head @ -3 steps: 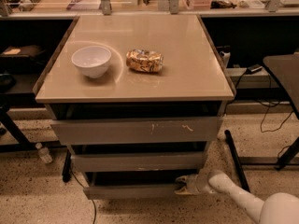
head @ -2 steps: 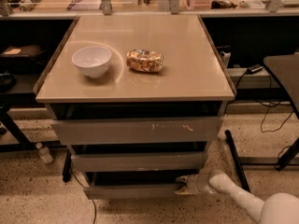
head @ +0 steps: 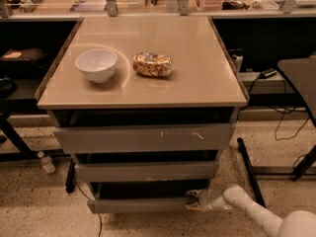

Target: Open bottom drawer

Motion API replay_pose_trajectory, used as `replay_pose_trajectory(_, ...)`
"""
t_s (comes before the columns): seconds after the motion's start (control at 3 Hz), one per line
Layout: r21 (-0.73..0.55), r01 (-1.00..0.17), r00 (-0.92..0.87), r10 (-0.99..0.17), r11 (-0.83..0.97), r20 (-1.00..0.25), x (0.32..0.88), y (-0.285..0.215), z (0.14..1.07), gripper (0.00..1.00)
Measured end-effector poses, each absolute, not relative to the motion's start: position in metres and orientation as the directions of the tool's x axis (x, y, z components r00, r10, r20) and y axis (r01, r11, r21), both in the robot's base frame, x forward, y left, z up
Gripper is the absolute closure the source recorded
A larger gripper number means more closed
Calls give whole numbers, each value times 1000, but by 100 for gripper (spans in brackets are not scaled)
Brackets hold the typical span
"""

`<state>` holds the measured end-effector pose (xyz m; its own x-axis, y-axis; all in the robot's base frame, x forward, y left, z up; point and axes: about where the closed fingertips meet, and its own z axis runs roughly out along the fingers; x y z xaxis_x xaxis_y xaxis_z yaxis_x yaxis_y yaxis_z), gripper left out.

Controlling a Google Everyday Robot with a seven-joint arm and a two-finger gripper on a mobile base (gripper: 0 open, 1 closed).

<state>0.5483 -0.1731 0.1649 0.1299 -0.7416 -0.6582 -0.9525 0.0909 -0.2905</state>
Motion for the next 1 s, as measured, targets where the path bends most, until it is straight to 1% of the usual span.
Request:
replay_pose_trajectory(0.33, -290, -953, 130, -742, 91, -658, 548, -173, 168, 27)
replay_pose_trajectory(0.67, -284, -957, 154, -725, 59, -671, 499, -194, 165, 49)
replay_pose_trajectory(1.0, -283, -958, 165, -720, 46, -674, 485, -199, 171, 73)
